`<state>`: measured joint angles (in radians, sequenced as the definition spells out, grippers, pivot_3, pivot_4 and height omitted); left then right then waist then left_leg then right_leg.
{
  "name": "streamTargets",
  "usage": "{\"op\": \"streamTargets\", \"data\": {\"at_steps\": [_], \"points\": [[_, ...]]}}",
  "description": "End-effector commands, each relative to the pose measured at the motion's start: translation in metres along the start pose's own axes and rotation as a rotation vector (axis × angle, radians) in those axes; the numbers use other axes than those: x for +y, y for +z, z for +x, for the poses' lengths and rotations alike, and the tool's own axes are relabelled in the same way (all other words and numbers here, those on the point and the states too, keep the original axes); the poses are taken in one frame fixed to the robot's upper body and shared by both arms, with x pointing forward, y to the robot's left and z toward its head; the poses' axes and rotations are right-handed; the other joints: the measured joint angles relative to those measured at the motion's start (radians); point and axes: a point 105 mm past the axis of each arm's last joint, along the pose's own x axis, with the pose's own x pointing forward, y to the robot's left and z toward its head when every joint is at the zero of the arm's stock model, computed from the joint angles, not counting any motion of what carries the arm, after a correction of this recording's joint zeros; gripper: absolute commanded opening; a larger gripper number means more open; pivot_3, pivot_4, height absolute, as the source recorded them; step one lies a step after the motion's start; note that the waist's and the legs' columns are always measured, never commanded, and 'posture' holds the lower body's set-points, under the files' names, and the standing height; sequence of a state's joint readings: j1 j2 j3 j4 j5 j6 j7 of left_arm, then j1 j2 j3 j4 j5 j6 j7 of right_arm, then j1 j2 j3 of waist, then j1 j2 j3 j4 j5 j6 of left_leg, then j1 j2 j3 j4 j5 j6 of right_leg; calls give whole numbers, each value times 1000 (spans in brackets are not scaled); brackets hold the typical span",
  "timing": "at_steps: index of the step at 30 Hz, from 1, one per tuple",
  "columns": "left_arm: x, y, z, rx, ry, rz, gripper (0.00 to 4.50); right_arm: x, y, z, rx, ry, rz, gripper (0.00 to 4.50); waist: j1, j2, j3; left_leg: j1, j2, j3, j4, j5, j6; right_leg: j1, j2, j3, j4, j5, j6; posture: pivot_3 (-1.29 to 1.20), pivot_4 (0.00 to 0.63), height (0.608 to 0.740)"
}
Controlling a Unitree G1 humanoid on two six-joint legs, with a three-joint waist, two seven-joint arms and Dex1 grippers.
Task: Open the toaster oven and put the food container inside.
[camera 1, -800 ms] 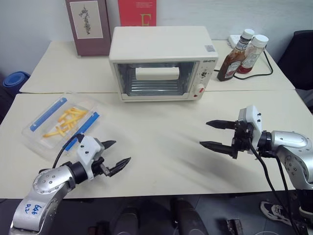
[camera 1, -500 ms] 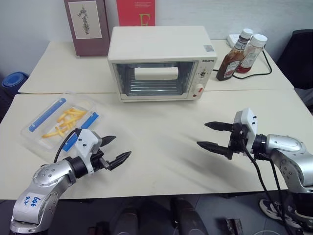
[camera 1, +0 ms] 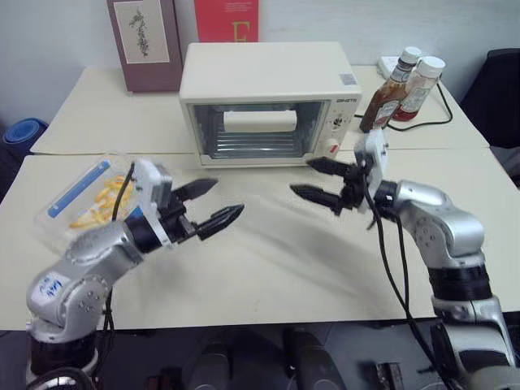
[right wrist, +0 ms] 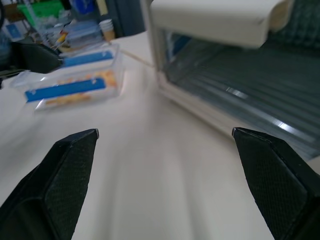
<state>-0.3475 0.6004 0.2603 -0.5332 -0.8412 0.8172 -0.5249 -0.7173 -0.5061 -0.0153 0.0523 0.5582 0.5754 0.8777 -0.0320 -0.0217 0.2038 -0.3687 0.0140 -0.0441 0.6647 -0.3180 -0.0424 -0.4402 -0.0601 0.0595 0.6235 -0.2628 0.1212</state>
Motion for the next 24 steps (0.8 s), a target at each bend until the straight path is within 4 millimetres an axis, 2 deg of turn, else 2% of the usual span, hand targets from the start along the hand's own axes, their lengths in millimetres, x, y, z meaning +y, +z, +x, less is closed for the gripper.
{"op": "streamTargets", "data": {"at_steps": [1,6,14,19,23,24], "points": [[4,24,-6,9,-54,95,4500,-16,20,12,-39,-5,-61,4474,-4,0,0,0,0,0,0,0,0,-1,0,0,0,0,0,0,150,740],[12,33,-10,67,-77,186,4500,-34,25,27,-32,-28,-67,4474,-3,0,0,-2,0,2,-3,0,-1,-3,0,0,1,0,-1,0,150,740],[24,42,-15,85,-54,256,4500,-21,36,42,-46,68,-100,4474,-4,1,0,-4,0,2,-3,0,-1,-4,-1,0,2,0,0,0,150,740],[37,37,-11,97,-5,282,4500,6,32,47,-42,177,-106,4474,-5,1,0,-3,0,2,-2,0,-1,-4,0,0,2,0,0,0,150,740],[49,45,-7,72,28,313,4500,26,22,43,-16,220,-154,4474,-4,1,0,-3,1,2,-2,0,-1,-4,0,0,4,0,0,0,150,740],[54,47,-6,61,43,314,4313,31,21,42,-18,230,-163,4495,-4,1,0,-3,1,1,-2,0,-1,-4,0,0,4,0,0,0,150,740]]}}
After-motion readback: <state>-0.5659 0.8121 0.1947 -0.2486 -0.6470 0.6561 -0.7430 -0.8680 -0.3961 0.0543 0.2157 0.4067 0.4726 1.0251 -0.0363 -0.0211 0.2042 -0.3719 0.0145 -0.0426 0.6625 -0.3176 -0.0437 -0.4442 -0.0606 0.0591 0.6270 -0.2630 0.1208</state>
